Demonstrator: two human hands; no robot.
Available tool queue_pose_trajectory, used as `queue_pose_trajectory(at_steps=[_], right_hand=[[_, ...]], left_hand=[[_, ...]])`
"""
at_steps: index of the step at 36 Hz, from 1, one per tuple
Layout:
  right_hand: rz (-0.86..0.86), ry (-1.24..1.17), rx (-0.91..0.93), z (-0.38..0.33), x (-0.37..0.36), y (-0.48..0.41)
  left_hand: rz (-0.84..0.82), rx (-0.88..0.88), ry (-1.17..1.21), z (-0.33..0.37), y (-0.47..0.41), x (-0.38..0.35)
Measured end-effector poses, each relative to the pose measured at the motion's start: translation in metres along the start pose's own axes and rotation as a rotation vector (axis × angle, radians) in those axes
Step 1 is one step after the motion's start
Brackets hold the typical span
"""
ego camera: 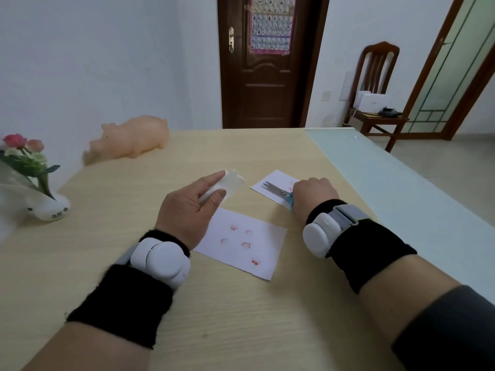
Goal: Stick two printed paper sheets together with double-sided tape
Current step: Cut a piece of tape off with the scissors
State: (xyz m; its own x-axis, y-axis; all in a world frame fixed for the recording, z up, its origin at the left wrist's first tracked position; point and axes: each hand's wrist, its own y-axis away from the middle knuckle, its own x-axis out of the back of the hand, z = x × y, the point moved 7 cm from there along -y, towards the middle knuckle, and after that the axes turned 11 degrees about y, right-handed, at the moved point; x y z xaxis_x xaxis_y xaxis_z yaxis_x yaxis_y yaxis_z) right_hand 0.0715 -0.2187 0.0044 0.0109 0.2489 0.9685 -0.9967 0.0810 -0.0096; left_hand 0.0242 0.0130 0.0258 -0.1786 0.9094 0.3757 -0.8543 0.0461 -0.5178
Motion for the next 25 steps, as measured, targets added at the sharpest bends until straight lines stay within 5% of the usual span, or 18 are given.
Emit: queue_pose_trajectory(at_steps=[10, 18, 25], right_hand=[[0.126, -0.108, 0.032, -0.003, 0.013, 0.02], [0.226, -0.891, 0.103, 0.002, 0.022, 0.045], [0.003, -1.437, 0.307, -0.014, 0.033, 0.076]], left_hand=[[-0.007, 0.007, 0.024, 0.002, 0.0, 0.001], [-0.04, 0.029, 0.106, 0.016, -0.002, 0.005], [-0.094, 0.002, 0.305, 0.049, -0.005, 0.017]])
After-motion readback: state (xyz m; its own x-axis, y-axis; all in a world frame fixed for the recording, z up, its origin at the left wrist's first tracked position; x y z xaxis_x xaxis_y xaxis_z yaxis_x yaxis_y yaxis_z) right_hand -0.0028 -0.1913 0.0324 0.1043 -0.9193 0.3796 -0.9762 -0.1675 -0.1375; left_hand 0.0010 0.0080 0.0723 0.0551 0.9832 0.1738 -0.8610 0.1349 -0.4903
